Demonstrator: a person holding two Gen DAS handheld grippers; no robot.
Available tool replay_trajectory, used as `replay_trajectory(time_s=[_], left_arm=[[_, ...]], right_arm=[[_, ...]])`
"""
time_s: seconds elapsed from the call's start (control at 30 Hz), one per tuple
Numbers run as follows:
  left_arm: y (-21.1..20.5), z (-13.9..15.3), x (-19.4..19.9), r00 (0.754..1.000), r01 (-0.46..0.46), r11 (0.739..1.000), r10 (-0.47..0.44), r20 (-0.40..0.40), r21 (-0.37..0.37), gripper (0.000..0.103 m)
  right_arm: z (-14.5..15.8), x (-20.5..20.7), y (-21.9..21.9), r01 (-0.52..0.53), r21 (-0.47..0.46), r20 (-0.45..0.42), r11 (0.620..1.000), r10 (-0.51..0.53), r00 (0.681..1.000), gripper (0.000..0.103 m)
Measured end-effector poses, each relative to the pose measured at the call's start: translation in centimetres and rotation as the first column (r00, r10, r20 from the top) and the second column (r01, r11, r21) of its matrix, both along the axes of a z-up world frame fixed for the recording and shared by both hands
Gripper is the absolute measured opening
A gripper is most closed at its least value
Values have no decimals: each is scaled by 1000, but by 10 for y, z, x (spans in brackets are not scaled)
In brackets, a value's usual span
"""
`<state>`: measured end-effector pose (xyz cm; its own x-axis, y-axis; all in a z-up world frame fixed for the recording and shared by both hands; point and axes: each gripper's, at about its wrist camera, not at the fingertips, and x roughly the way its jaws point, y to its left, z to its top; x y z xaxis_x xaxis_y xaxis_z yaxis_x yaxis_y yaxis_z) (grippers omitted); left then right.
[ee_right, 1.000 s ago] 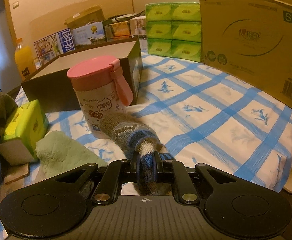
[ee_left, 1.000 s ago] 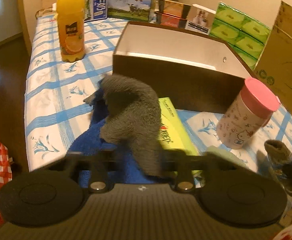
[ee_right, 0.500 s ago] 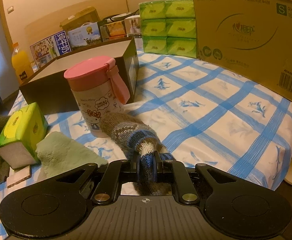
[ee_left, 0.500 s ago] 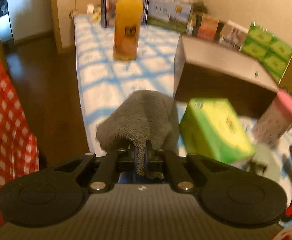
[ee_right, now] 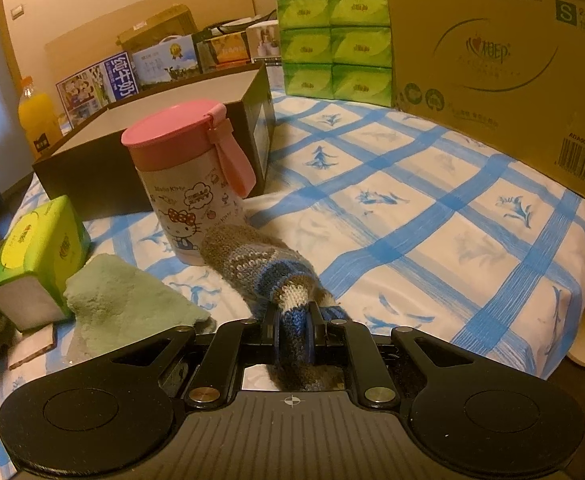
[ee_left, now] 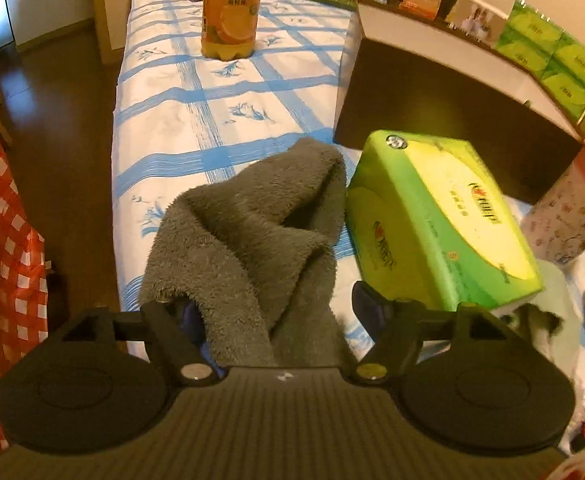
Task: Organize soft objects
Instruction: 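Lift the mitten toward the brown box with the right gripper while the left lifts the grey cloth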
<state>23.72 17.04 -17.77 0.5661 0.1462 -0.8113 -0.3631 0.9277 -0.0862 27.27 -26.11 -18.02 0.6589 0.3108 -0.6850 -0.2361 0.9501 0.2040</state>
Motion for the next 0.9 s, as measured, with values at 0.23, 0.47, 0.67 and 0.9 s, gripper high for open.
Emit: replay_trajectory(time_s=[0.23,0.47,0.67,0.9], left_arm=[[2,-16,11,999,13,996,-10,-38,86,23],[18,12,-12,999,21,998,-23,37,62,11],[26,73,-32,986,66,987,-87,144,144,11],[35,130,-37,961,69,979,-117,252,192,11]], right_arm=[[-2,2,1,-3,-5,-4,1000,3,1000,12],[9,5,-3,-21,-2,22,1000,21,1000,12],[29,13,-17,-28,37,42,999,26,999,12],[57,31,-42,-29,97,71,995,22,997,12]])
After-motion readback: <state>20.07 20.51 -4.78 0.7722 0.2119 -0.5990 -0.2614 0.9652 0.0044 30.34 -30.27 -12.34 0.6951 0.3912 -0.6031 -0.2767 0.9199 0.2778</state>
